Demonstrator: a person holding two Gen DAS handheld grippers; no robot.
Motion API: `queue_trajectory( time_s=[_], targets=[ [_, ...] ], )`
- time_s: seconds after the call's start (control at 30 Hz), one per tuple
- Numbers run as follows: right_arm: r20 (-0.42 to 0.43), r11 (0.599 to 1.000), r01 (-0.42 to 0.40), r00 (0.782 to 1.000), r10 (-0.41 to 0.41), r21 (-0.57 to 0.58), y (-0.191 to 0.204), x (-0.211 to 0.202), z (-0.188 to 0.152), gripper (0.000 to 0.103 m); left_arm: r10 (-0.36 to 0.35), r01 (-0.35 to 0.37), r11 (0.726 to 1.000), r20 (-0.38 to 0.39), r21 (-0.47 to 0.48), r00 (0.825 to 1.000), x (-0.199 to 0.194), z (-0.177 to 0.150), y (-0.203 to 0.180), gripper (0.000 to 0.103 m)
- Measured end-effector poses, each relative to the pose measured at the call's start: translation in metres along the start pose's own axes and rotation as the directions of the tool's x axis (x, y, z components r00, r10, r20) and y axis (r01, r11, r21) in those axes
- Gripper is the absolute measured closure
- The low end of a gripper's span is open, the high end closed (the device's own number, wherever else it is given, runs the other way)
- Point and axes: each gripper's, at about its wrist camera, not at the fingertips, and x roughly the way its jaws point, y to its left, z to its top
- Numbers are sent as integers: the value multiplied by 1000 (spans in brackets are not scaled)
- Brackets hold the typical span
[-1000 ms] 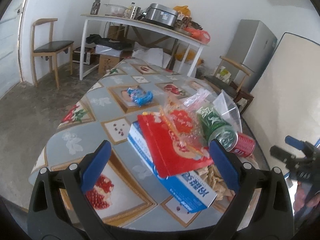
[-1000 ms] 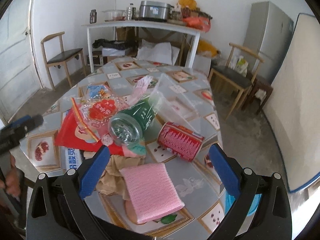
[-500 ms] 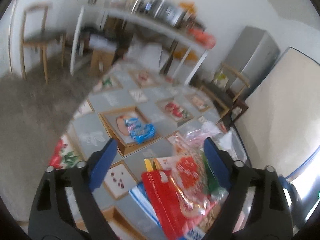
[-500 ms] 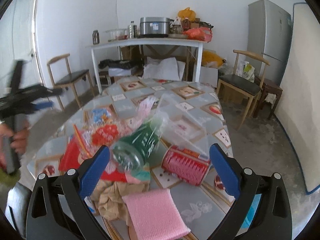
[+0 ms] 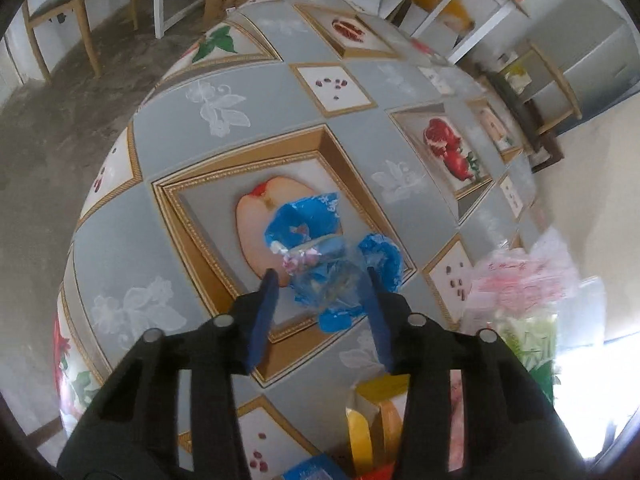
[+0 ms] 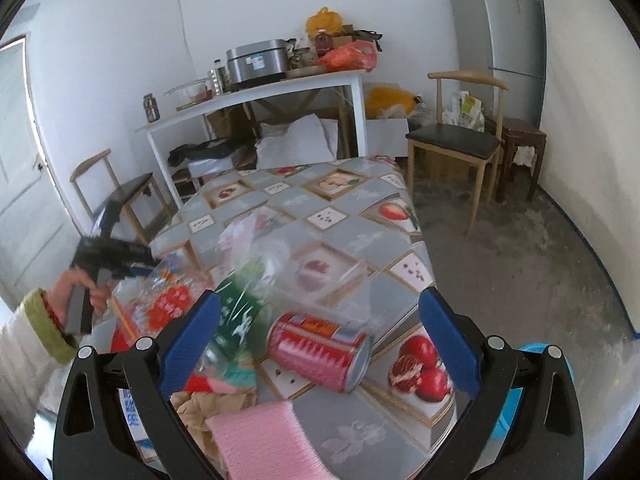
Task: Collect trash
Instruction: 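Close the left tool on the blue plastic wrapper and lift it, then grasp the pink sponge with the right tool while the left holds the wrapper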
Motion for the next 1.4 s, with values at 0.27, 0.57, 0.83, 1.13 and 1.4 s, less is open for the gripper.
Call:
queue_trajectory(
  time_s=[0.27,0.57,0.83,1.13,1.4],
  targets=[
    [-176,958,-155,964,201,242,-46,71,28,24,29,-30,999,53,20,998,-3,0,-6,82],
    [-238,909,-225,918,318,350,-50,86,4,38,-2,3,1000,135,-6,991,-26,-8,5,95],
    [-417,948,-297,852,318,115,-8,46,-42,20,-20,31,999,331,-25,943,-93,-25,18,96],
    [-561,928,-269,824,83,-258,47,44,-105,15,-100,153,986,515,-63,851,-196,-96,40,96],
    [-594,908,-280,803,43,-313,53,62,-124,15,-229,230,971,483,59,845,-224,-193,10,96]
  ],
)
